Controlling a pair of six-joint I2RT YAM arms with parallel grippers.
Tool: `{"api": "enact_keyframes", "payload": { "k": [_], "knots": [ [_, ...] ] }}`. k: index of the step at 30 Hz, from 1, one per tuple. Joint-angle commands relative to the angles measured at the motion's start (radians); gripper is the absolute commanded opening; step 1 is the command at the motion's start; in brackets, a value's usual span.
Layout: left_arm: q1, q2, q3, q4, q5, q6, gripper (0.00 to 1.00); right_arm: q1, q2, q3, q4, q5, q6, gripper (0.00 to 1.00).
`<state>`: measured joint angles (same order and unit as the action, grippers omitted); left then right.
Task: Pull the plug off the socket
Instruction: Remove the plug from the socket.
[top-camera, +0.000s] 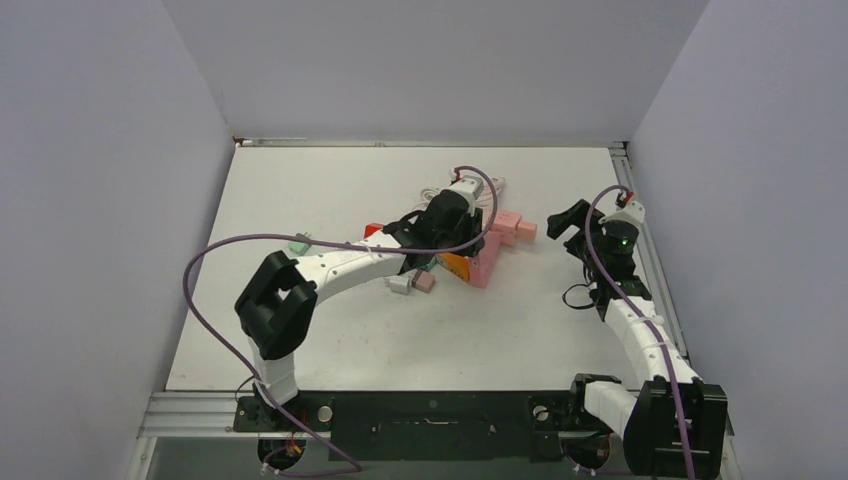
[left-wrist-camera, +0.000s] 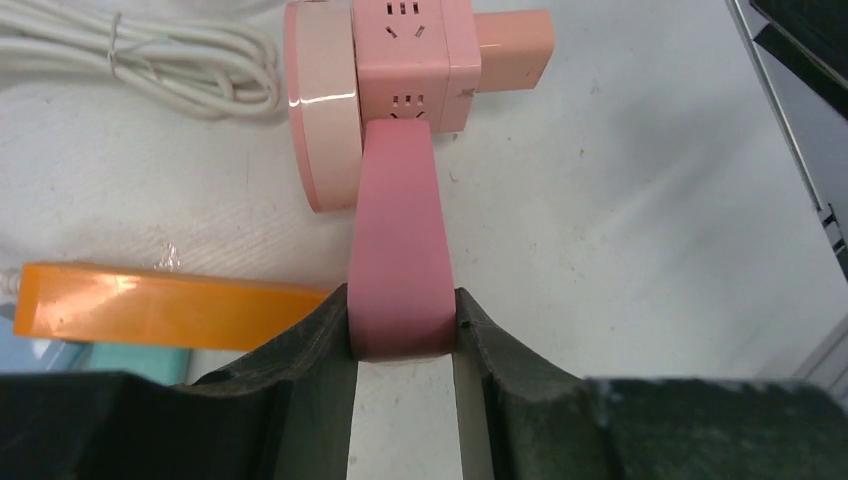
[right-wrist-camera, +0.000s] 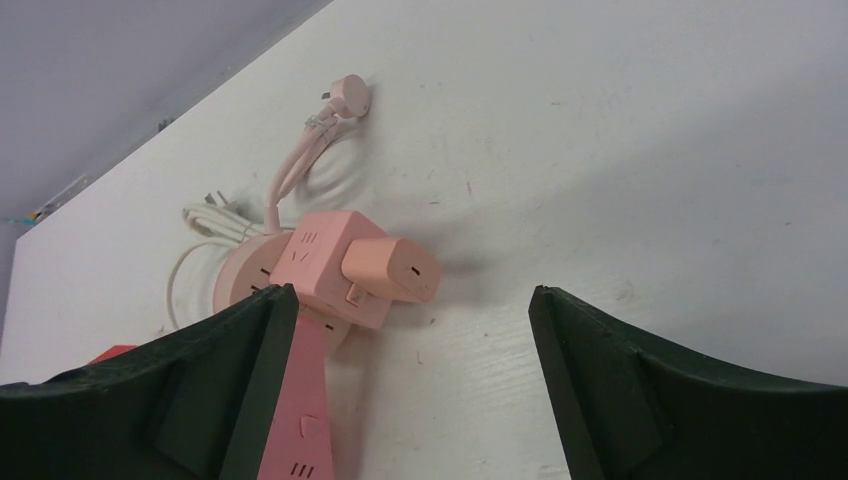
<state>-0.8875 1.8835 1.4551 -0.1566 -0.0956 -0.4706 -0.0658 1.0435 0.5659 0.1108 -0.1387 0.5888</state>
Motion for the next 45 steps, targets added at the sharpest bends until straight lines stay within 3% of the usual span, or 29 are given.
{"api": "enact_keyframes", "payload": {
  "k": [1, 8, 16, 23, 38, 45],
  "knots": [
    [0.031, -0.166, -0.151, 0.184, 0.057, -0.113, 0.0, -0.007, 0.046, 0.022, 0.081, -0.156, 0.07, 0.9],
    [0.038, -0.321, -0.372, 0.317, 0.036, -0.201, 0.0, 0.0, 0.078, -0.034, 0.179, -0.317, 0.219, 0.91],
    [0.037, -0.405, -0.545, 0.4, 0.008, -0.262, 0.0, 0.072, 0.049, -0.129, 0.206, -0.273, 0.361, 0.96],
    [0.035, -0.413, -0.595, 0.441, 0.017, -0.278, 0.0, 0.154, 0.021, -0.184, 0.229, -0.189, 0.437, 0.97],
    [0.025, -0.422, -0.636, 0.462, 0.016, -0.281, 0.0, 0.167, 0.12, -0.174, 0.309, -0.151, 0.483, 0.84],
    [0.019, -0.414, -0.63, 0.465, 0.016, -0.281, 0.0, 0.179, 0.145, -0.175, 0.327, -0.152, 0.497, 0.83]
  ]
}}
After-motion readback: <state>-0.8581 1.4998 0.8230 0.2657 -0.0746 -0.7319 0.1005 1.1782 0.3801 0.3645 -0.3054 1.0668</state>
